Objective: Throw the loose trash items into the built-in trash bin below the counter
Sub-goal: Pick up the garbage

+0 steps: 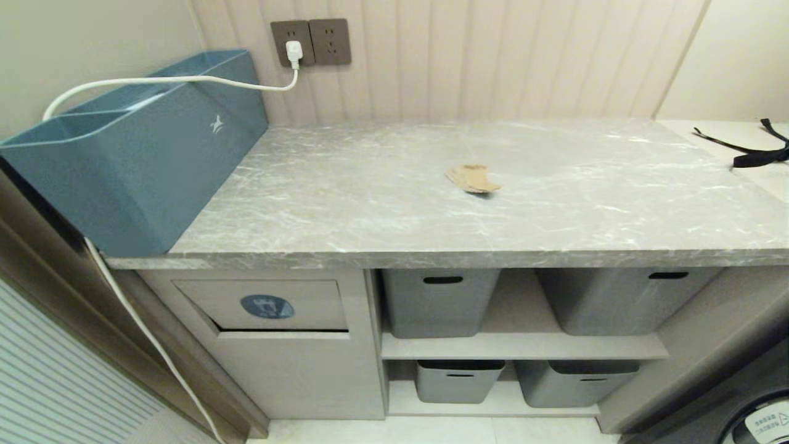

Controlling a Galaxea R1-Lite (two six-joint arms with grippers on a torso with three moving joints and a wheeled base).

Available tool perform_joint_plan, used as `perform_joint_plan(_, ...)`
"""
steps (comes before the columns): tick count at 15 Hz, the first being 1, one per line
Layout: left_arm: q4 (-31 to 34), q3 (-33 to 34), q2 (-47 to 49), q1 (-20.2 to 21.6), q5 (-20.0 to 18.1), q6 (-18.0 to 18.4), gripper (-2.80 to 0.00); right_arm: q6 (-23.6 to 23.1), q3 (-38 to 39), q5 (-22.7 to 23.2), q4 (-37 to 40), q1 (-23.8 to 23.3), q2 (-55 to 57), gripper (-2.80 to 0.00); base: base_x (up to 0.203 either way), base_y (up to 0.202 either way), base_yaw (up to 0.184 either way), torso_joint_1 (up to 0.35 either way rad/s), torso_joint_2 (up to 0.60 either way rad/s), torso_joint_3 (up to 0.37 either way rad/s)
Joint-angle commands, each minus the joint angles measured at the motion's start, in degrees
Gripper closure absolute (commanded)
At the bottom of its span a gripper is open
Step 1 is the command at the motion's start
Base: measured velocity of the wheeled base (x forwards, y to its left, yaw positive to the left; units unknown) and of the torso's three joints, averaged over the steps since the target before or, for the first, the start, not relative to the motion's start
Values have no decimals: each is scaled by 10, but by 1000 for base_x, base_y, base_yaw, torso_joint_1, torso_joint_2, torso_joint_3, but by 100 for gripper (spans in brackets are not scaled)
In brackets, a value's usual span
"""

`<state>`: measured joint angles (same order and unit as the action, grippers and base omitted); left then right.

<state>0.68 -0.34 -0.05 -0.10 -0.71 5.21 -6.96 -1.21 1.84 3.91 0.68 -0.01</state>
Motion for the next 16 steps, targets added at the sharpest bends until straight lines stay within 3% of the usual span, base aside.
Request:
perform_joint_plan(1,0,0,0,0,0,0,0,0,0,0,0,0,-1,0,0,0,0,236,-524,-286)
perform_joint_plan(16,0,0,0,0,0,1,0,3,-1,1,0,0,0,0,0,0,0,247,-525,-280)
